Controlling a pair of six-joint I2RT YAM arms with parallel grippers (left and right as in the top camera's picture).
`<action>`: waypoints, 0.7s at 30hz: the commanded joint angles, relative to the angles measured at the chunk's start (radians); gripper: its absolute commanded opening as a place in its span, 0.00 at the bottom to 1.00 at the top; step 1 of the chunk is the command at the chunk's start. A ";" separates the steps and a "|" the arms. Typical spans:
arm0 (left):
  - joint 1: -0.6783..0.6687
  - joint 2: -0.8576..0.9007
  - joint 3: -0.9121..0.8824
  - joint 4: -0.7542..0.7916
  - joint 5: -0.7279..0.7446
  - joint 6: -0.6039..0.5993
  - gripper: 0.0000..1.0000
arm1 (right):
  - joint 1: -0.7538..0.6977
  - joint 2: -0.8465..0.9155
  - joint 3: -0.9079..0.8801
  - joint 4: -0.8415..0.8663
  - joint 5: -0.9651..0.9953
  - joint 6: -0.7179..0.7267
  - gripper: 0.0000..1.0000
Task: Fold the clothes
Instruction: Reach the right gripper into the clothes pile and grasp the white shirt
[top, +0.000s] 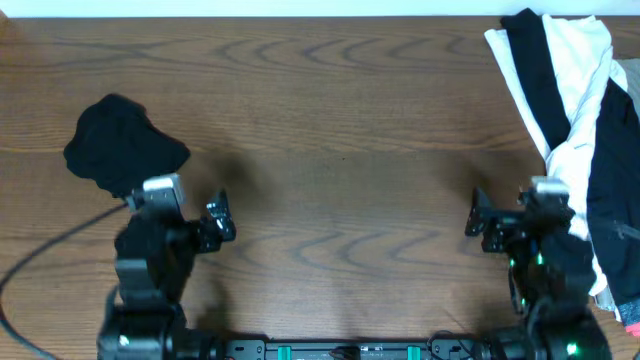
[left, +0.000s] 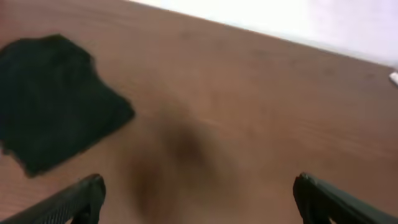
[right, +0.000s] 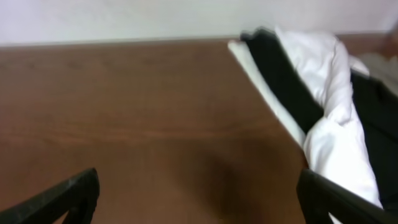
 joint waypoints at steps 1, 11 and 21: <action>0.004 0.134 0.163 -0.103 0.006 0.013 0.98 | -0.012 0.153 0.130 -0.074 0.018 0.010 0.99; 0.004 0.278 0.286 -0.246 0.007 0.012 0.98 | -0.040 0.423 0.261 -0.132 0.037 0.032 0.99; 0.004 0.278 0.286 -0.245 0.007 0.011 0.98 | -0.554 0.608 0.261 -0.229 0.112 0.295 0.97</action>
